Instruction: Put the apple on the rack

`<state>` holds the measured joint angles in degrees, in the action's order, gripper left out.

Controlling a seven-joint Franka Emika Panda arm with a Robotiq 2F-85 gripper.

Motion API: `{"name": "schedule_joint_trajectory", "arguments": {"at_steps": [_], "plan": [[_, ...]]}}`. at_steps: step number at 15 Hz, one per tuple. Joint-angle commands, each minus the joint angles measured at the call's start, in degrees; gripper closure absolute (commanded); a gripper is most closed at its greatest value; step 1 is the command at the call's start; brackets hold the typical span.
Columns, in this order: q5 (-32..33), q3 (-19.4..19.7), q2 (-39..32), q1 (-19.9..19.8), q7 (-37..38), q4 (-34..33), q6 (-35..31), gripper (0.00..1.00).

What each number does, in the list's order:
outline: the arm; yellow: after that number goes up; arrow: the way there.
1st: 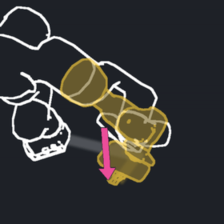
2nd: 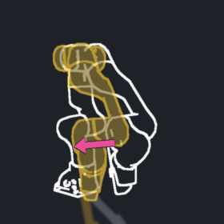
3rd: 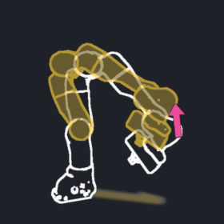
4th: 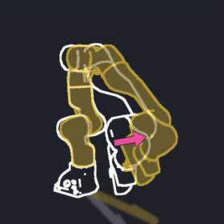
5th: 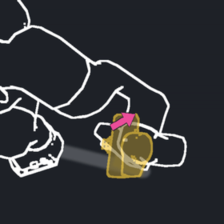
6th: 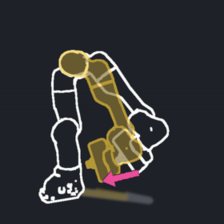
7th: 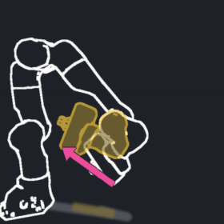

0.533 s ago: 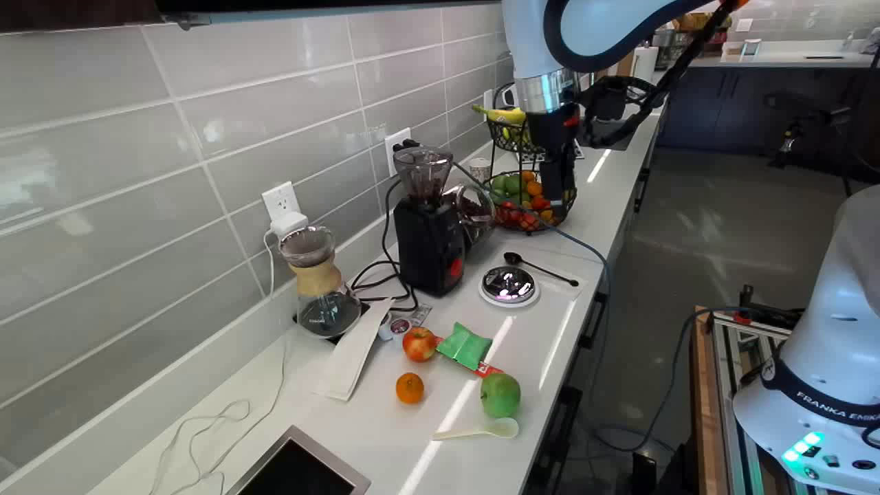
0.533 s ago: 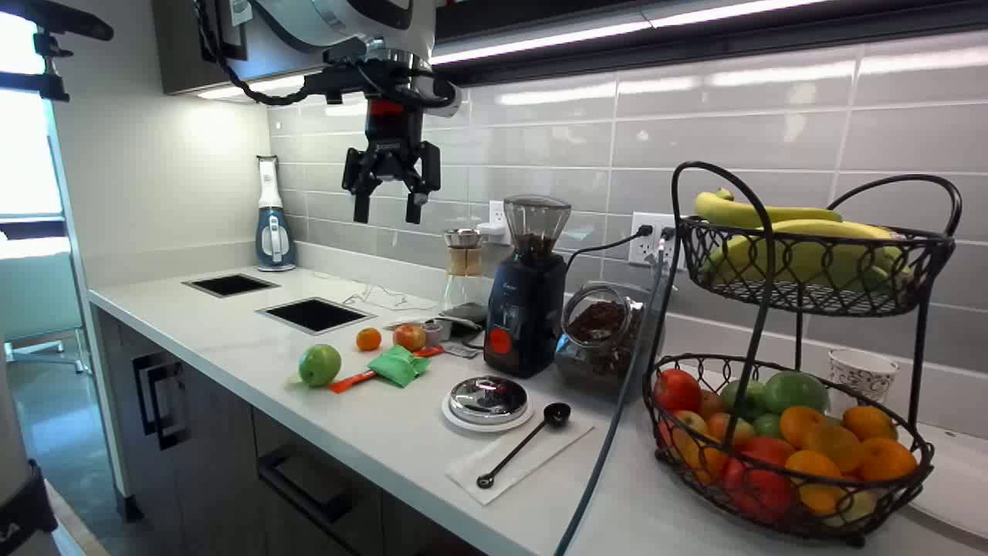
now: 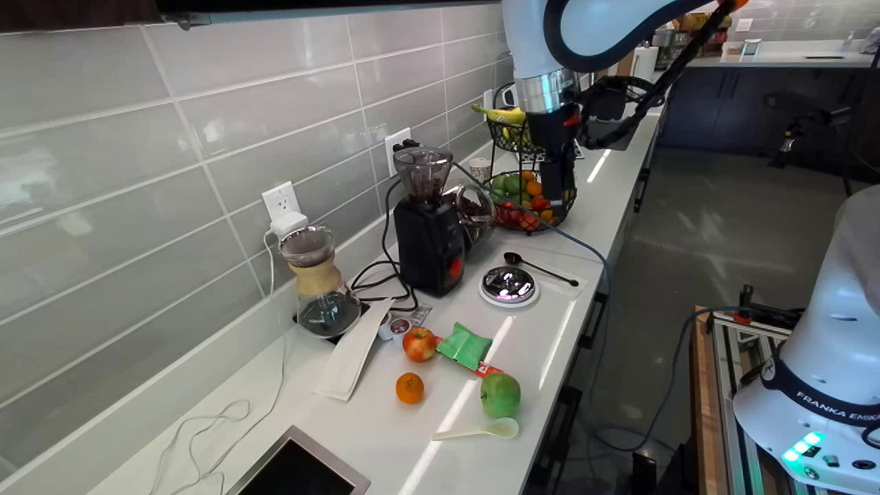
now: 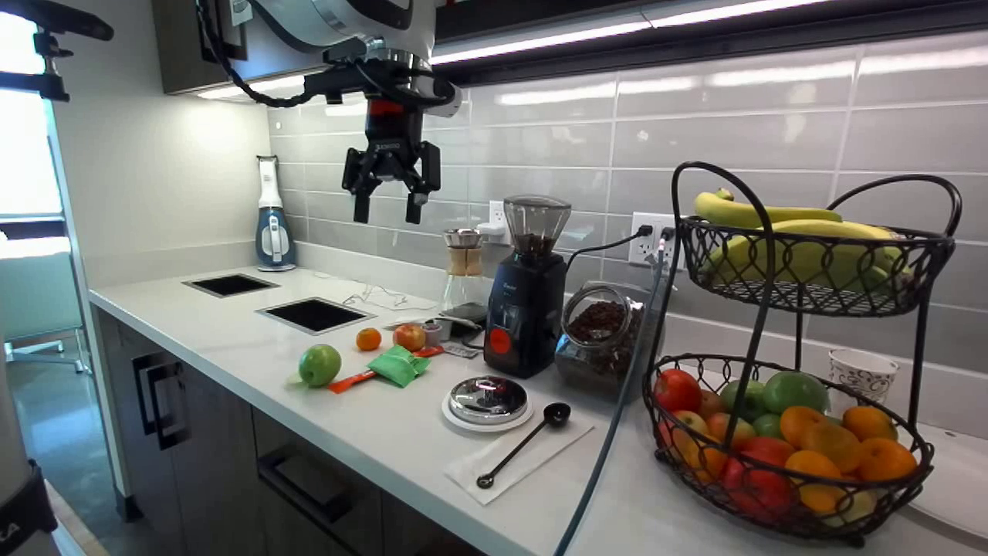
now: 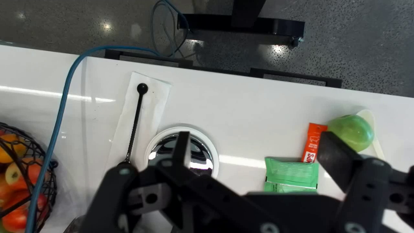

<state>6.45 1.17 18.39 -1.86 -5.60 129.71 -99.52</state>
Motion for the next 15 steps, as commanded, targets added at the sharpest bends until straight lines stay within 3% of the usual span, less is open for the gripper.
{"name": "schedule_joint_trajectory", "arguments": {"at_steps": [1, 5, 10, 15], "plan": [[-1.0, 0.4, -0.5, 0.6, -0.4, 0.4, -0.4, 0.00], [-11.5, 1.1, -0.7, 2.1, -2.8, 5.5, -1.0, 0.00], [-10.4, -2.4, 3.3, 2.0, 6.4, 17.9, -20.1, 0.00], [-12.1, -5.9, 0.2, 4.6, 12.1, 24.5, -38.1, 0.00]]}}
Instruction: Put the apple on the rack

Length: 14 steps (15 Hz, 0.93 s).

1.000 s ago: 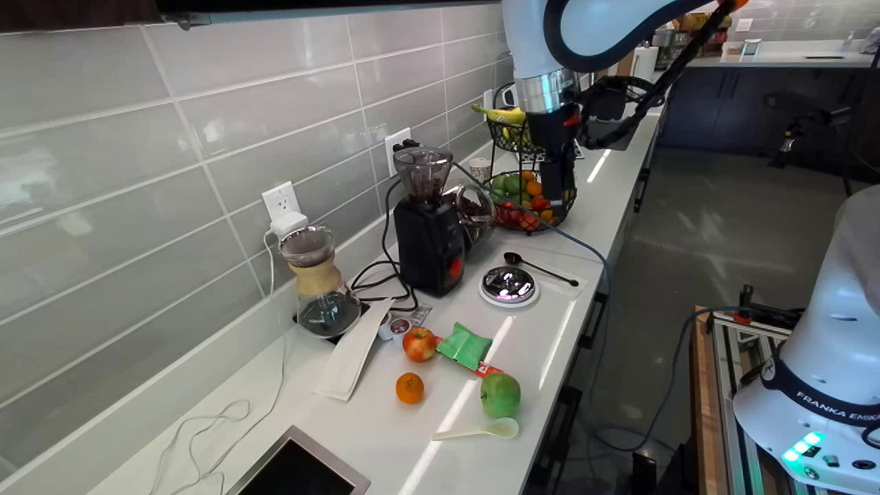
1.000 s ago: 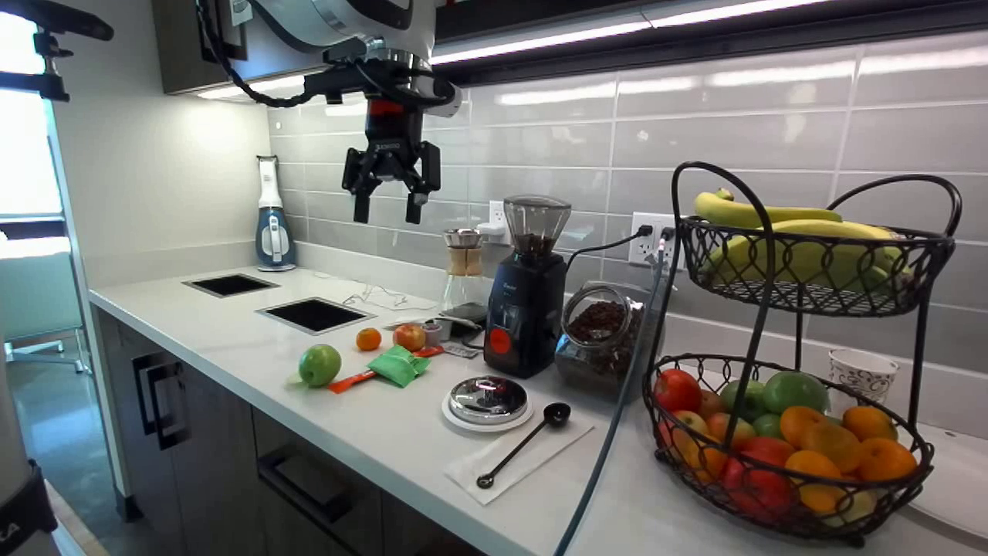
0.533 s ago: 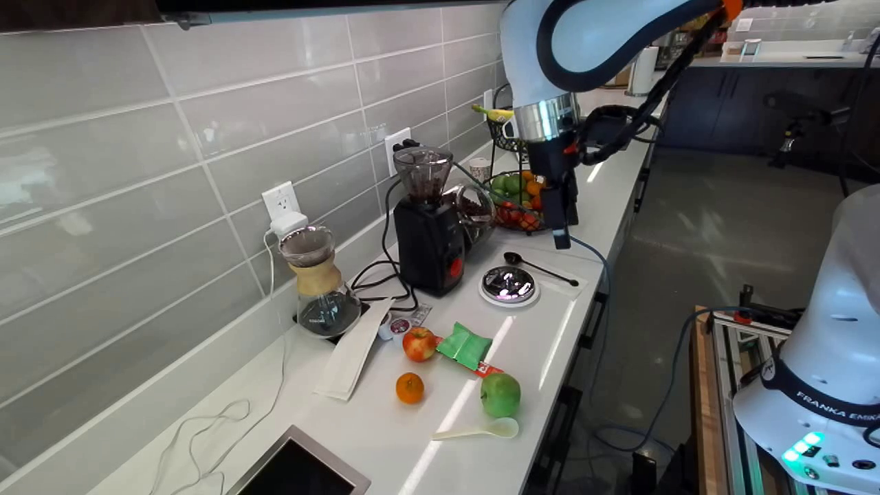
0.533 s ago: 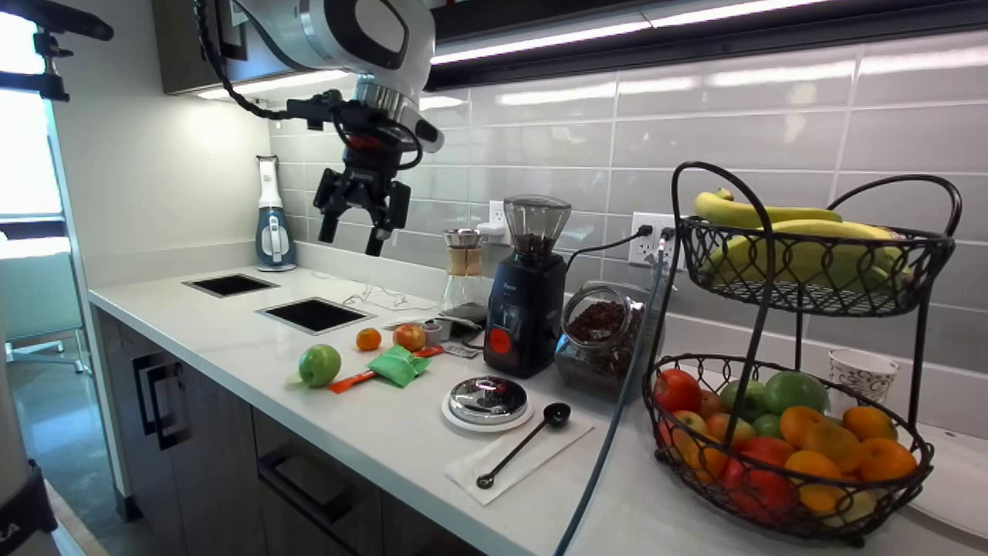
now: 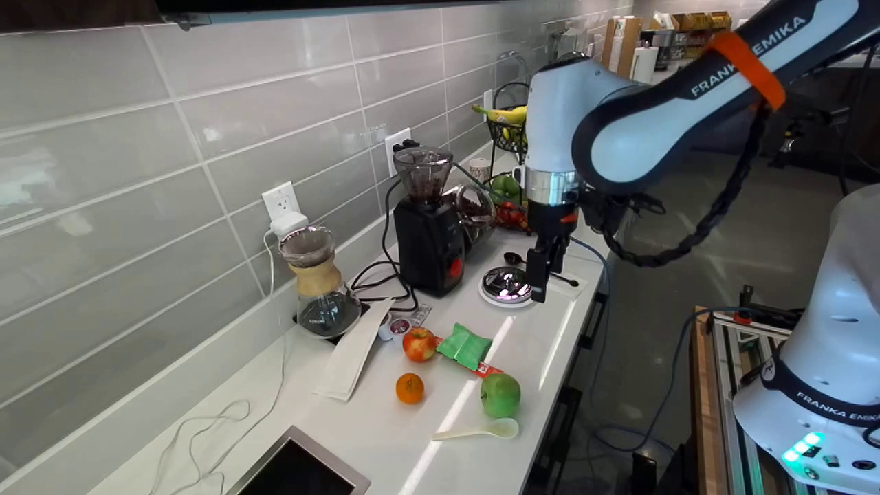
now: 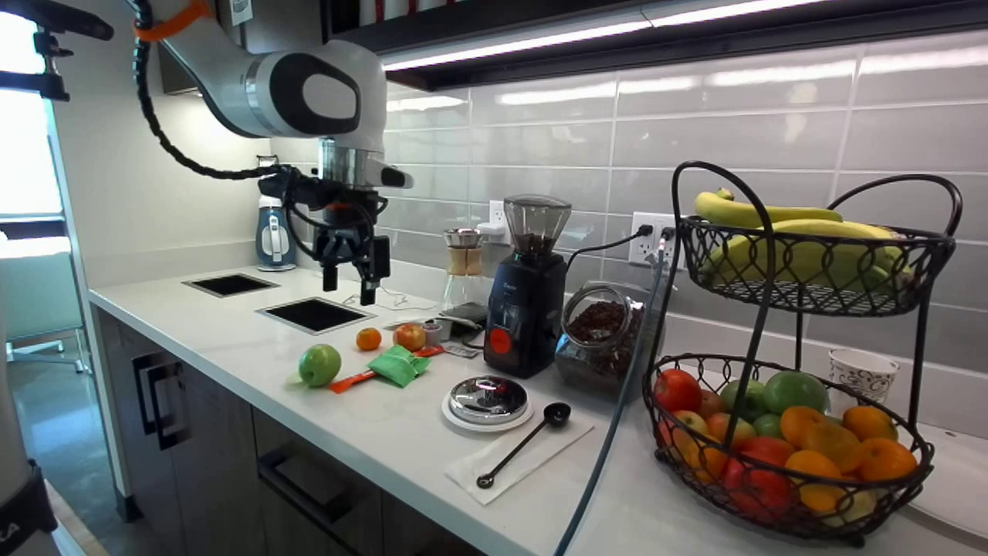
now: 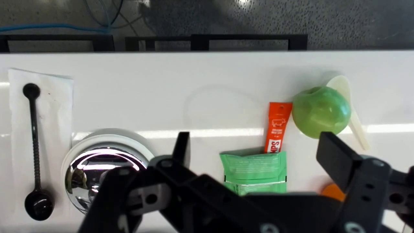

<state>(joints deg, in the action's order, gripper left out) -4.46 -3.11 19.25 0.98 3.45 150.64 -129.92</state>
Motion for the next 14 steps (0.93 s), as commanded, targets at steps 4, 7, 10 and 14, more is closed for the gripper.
{"name": "schedule_joint_trajectory", "arguments": {"at_steps": [4, 7, 10, 14], "plan": [[-7.2, -2.0, -5.7, 6.6, 0.5, 4.5, -15.7, 0.00], [-13.8, -2.0, -10.5, 10.5, -3.8, 3.2, -17.2, 0.00], [-14.5, -3.6, -14.8, 11.4, -5.1, 1.9, -17.2, 0.00], [-9.7, -6.1, -18.1, 11.3, -4.2, 0.5, -19.6, 0.00]]}}
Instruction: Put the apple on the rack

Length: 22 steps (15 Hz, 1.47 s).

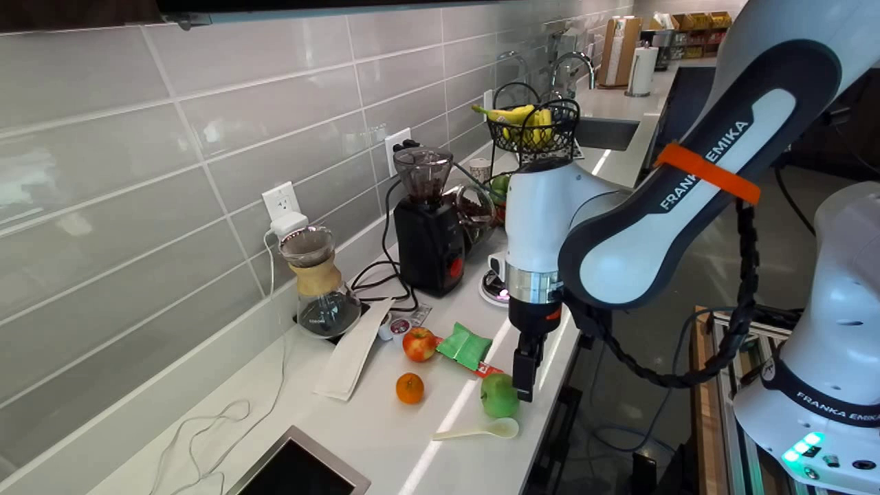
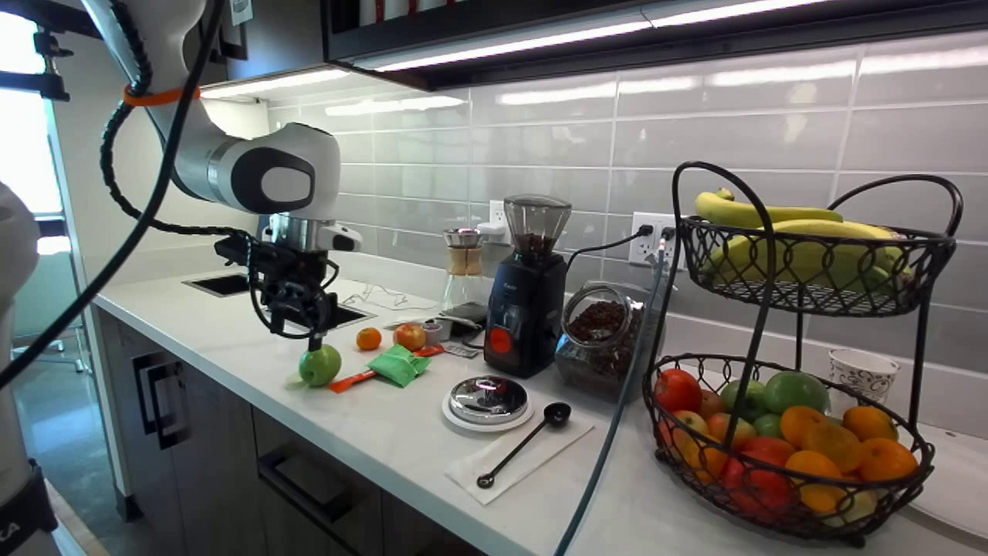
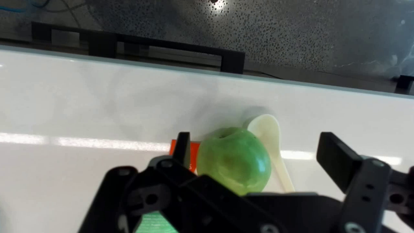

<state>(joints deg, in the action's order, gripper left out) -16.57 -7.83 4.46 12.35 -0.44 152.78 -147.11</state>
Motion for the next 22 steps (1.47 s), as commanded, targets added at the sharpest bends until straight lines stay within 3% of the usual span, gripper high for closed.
{"name": "schedule_joint_trajectory", "arguments": {"at_steps": [1, 7, 21, 22], "plan": [[4.6, -1.8, -4.1, -0.3, 0.2, -1.7, -3.1, 0.00], [18.5, -1.9, -7.0, -0.8, 4.2, -2.5, -6.3, 0.00], [22.9, -0.9, -12.5, -0.1, 5.8, -4.1, -13.2, 0.00], [23.7, -0.8, -12.7, 0.0, 6.4, -4.3, -13.1, 0.06]]}}
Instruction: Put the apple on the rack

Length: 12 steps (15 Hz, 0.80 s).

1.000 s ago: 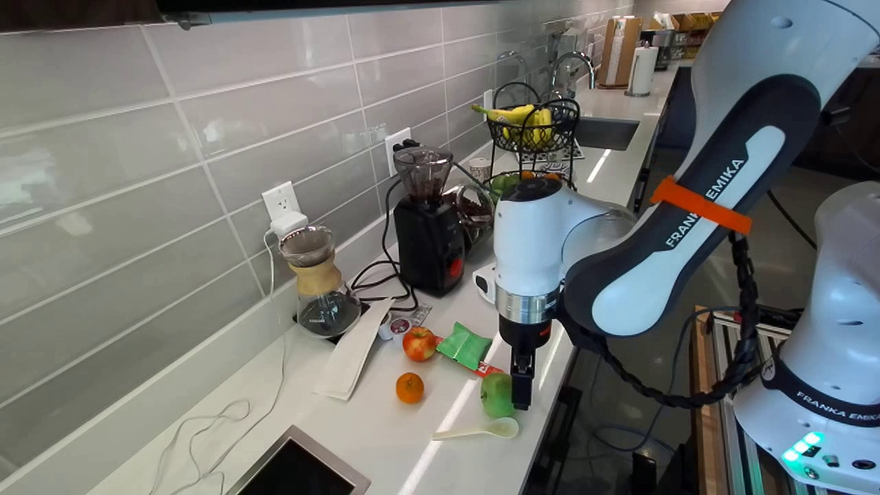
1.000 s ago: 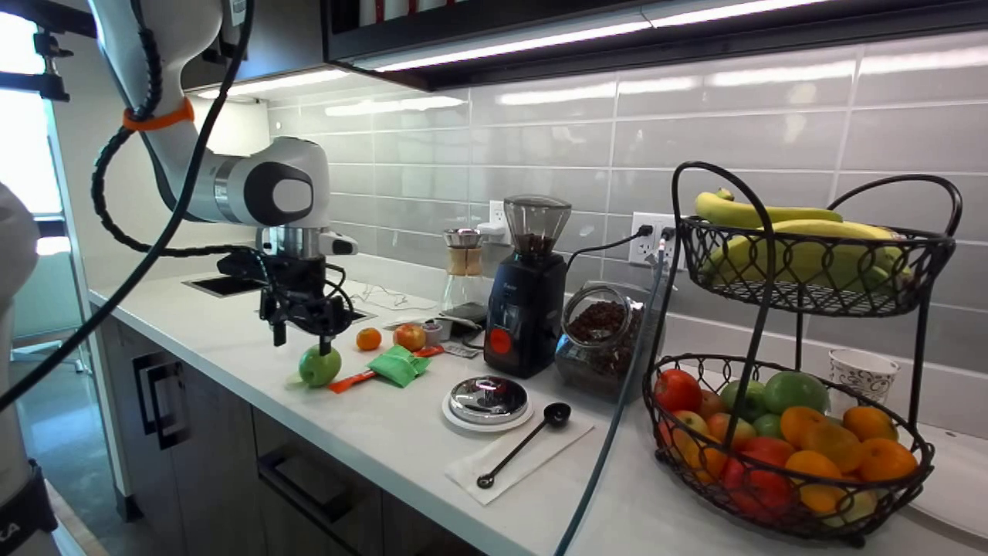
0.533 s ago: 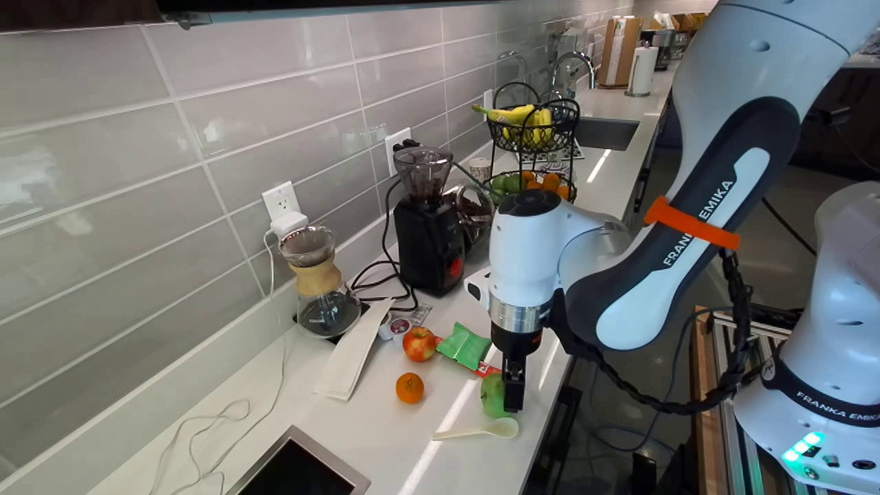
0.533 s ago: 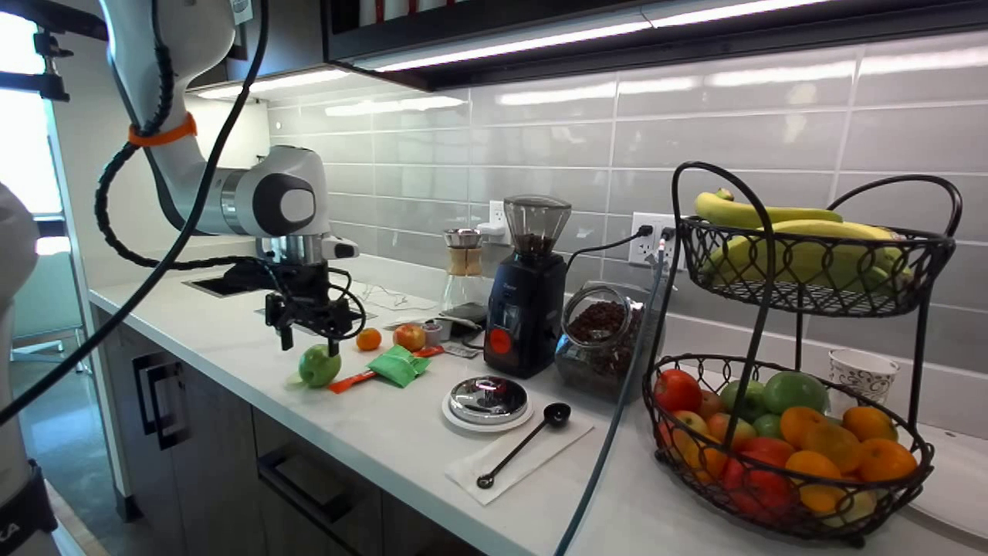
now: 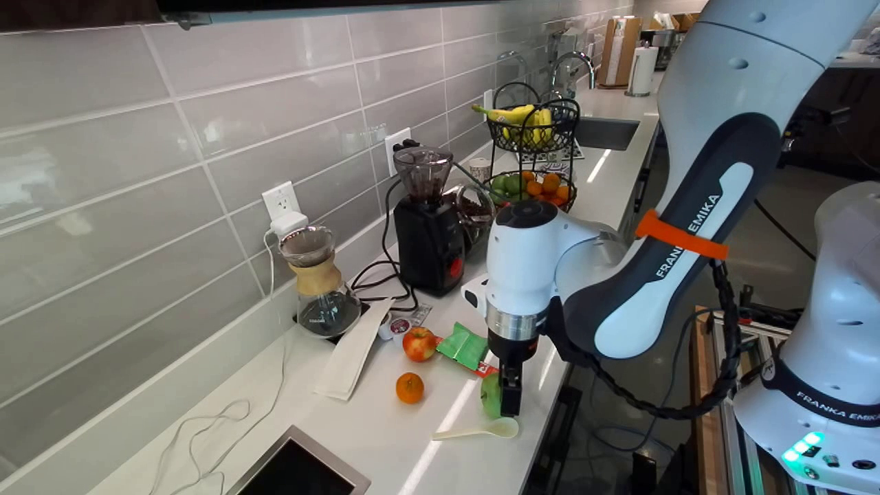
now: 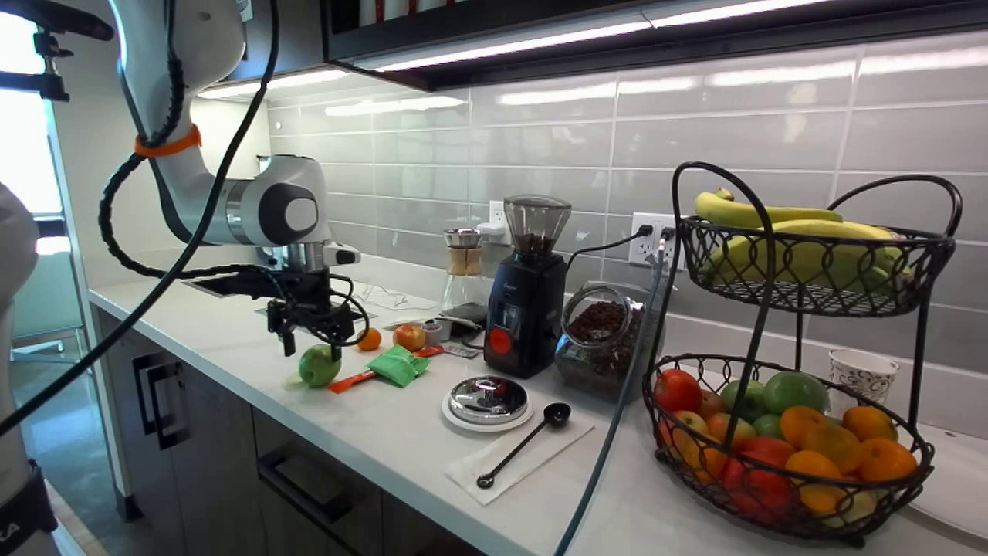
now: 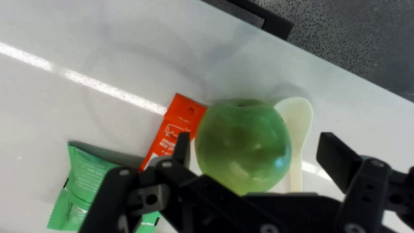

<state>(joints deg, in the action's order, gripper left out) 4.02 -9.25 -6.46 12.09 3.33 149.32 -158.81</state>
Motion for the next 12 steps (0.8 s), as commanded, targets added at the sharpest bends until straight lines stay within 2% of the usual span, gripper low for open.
{"name": "schedule_joint_trajectory", "arguments": {"at_steps": [1, 2, 3, 4, 7, 9, 10, 11, 12], "plan": [[3.7, 0.8, -1.9, 0.3, 3.0, -1.0, -1.5, 0.12], [4.1, 0.9, -2.1, 0.3, 3.2, -1.1, -1.5, 0.27], [4.5, 1.0, -2.3, 0.3, 3.6, -1.3, -1.5, 0.30], [4.8, 1.1, -2.5, 0.3, 3.9, -1.4, -1.4, 0.08], [5.9, 1.5, -3.0, 0.5, 4.8, -1.8, -1.2, 0.00], [6.3, 1.6, -3.3, 0.5, 5.0, -2.0, -1.1, 0.01], [6.5, 1.7, -3.5, 0.6, 5.2, -2.1, -1.1, 0.09], [6.8, 1.8, -3.7, 0.7, 5.4, -2.2, -1.0, 0.26], [7.0, 1.8, -3.9, 0.7, 5.5, -2.3, -1.0, 0.27]]}}
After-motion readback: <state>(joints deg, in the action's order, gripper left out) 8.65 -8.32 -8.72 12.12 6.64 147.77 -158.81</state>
